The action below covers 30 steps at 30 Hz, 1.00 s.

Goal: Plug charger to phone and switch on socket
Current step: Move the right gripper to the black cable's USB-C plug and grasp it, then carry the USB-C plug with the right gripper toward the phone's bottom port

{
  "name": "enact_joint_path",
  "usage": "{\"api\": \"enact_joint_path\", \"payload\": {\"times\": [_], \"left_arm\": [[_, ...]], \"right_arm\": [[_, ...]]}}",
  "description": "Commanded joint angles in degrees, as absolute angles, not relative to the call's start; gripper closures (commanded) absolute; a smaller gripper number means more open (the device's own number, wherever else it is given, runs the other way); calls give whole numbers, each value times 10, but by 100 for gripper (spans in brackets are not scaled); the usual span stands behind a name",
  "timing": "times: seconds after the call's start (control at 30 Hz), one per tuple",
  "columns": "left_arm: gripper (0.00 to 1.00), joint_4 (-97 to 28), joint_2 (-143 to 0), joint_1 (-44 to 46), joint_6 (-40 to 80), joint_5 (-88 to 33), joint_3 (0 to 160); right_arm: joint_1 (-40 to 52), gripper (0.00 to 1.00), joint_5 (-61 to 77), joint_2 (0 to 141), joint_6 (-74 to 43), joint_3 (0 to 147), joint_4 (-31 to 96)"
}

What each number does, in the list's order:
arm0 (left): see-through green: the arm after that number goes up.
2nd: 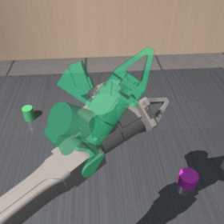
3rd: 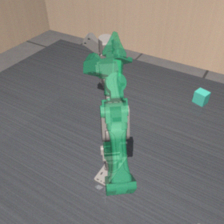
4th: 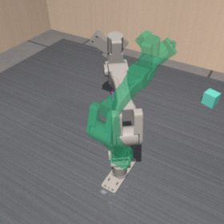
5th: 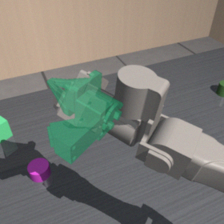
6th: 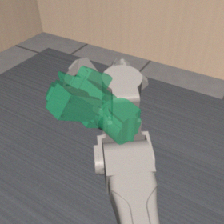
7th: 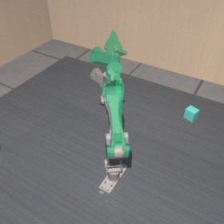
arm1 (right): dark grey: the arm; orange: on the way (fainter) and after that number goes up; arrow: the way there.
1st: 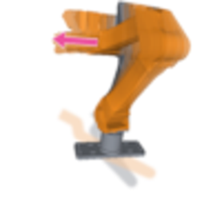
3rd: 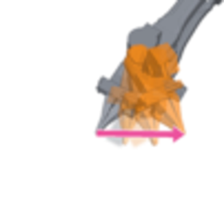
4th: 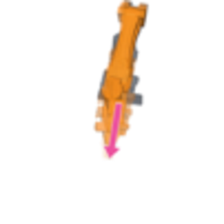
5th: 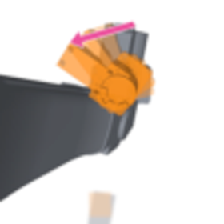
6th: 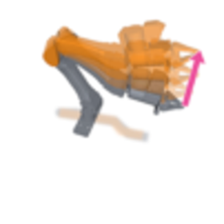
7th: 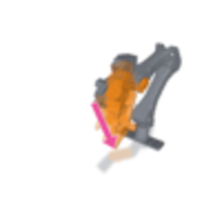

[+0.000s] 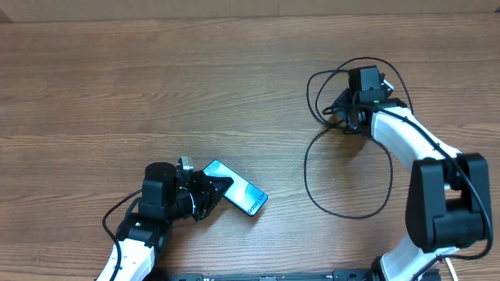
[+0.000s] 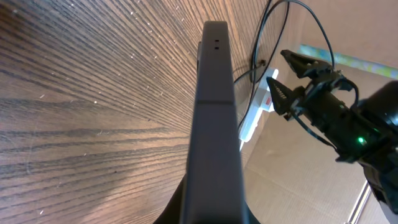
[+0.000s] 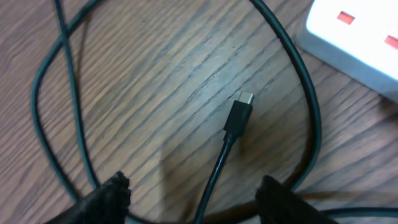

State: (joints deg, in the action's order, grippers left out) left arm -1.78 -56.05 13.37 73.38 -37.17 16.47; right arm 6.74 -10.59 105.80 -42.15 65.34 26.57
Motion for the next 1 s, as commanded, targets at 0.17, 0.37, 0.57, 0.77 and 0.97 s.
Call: {"api": "enact_joint_path", "payload": {"times": [0.17,0.37,0.57,0.77,0.97], "left_arm": [[96,-13,-559,131,724,-390,171],[96,-13,-559,131,724,-391,171],[96,-15,-559,131,723,-402,171],[95,-15,-559,131,724,-405,171],[96,-12,-559,131,723,-419,171]], "right_arm": [[66,47,-114,1093,-439,668,264],[66,48,-114,1111,-470,668,269],[66,57,-106,1123,-498,668,254],[66,84,-93,1123,-497,668,264],[66,96,-71,1114,-482,673,259]]}}
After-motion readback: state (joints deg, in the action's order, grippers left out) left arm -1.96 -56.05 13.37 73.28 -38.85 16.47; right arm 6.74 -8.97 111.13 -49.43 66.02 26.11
